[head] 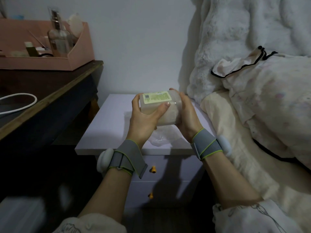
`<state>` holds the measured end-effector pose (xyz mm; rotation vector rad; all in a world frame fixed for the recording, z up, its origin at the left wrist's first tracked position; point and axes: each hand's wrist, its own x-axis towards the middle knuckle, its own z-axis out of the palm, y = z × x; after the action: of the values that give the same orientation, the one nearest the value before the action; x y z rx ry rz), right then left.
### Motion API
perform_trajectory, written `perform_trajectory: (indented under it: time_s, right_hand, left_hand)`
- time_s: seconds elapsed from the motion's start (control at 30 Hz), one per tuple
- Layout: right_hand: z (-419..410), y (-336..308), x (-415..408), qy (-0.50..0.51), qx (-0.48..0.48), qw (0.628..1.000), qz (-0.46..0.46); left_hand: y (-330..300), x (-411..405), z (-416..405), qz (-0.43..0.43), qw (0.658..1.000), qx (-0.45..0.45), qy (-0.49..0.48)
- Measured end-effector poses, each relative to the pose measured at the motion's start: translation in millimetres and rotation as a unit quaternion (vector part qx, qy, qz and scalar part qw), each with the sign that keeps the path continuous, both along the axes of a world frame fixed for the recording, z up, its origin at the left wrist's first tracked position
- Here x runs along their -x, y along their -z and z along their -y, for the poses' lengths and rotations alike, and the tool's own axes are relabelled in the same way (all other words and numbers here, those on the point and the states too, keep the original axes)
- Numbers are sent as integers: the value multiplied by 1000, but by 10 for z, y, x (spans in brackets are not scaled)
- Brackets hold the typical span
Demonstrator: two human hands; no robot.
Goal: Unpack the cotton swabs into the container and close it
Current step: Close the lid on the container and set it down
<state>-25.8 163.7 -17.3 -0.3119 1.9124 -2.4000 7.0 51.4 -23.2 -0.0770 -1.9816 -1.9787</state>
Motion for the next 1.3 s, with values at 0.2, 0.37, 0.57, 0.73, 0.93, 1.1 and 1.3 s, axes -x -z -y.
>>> perform_trajectory:
  time_s: [0.2, 0.37, 0.57, 0.73, 0.93, 1.1, 1.3]
  right_hand:
    - [19, 14, -20, -5, -29, 999, -26]
    - [36, 26, -20, 13, -3, 1000, -9]
    - [-43, -25, -24, 9, -3, 1000, 1]
    - [-58, 1, -5, -27, -31, 998, -37]
    - [-27, -28, -7, 45, -33, 996, -66]
    - [-50, -60, -5, 46, -4, 999, -29]
    - [-64, -93, 9, 48, -4, 999, -14]
  left_hand:
    - [-2, 1, 8, 37, 999, -29, 7]
    - [10, 11, 34, 44, 997, -29, 53]
    - [5, -32, 96, 30, 992, 16, 120]
    - [-14, -13, 93, 87, 990, -33, 103]
    - [-52, 13, 101, 131, 973, -85, 169]
    - [-36, 8, 124, 135, 974, -64, 172]
    - [-15, -28, 80, 86, 983, -6, 161]
